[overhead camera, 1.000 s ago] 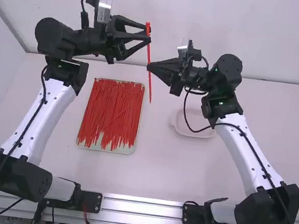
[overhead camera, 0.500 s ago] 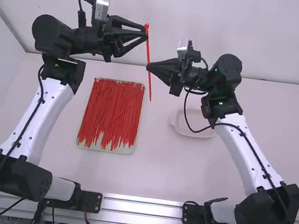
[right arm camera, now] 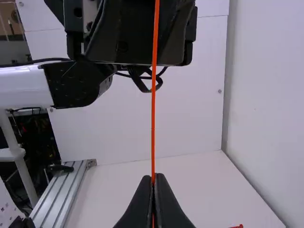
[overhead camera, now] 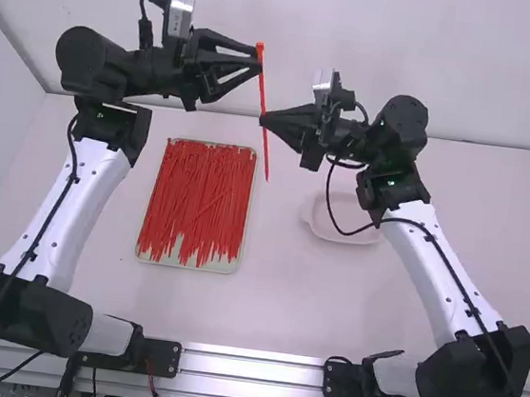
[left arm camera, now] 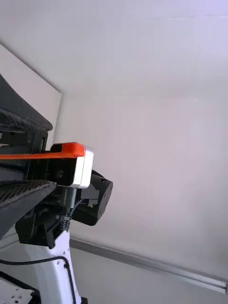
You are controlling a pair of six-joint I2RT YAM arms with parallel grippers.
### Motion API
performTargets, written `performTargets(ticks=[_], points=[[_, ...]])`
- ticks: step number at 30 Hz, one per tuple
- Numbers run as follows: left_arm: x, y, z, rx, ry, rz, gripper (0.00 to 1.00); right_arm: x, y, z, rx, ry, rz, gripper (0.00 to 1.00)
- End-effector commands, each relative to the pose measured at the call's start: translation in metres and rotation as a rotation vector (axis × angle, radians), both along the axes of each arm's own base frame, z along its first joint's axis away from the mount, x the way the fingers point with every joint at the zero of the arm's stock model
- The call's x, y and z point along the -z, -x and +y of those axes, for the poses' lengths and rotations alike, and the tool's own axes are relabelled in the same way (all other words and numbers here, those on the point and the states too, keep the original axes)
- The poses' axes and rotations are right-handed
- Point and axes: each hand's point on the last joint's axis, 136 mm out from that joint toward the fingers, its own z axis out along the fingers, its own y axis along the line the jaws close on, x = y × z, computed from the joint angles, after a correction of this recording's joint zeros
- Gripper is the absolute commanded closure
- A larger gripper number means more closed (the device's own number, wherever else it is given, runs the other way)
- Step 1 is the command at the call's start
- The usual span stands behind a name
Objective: Fasten the cable tie
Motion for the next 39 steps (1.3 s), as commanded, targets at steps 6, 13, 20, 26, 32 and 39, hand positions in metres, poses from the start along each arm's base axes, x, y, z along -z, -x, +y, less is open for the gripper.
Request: performTargets(ticks=[6, 13, 20, 26, 32, 39], points=[[-0.0104, 0.0082, -0.0008, 0.012, -0.004, -0.041, 0.76, -0.0088, 0.0020, 0.0010, -0.006, -0.007, -0.023, 1.00], [-0.0097, 0.0088, -0.0010, 0.016, -0.007, -0.040, 0.82, -0.0084, 0.0061, 0.0057, -0.020, -0.006, -0.029, 1.00], [-0.0086, 0.0087, -0.0010, 0.018, -0.009, -0.037, 0.92, -0.0081, 0.0074, 0.0083, -0.020, -0.005, -0.043, 1.00], [-0.0088, 0.0078, 0.0003, 0.013, -0.009, -0.037, 0.90, -0.0079, 0.0024, 0.0022, -0.005, -0.004, -0.038, 1.00], [-0.0094, 0.0071, 0.0012, 0.008, -0.006, -0.040, 0.96, -0.0052, 0.0023, 0.0031, -0.006, 0.002, -0.021, 1.00], [-0.0095, 0.0081, -0.0005, 0.013, -0.006, -0.040, 0.95, -0.0048, 0.0019, 0.0027, -0.005, 0.004, -0.018, 1.00]])
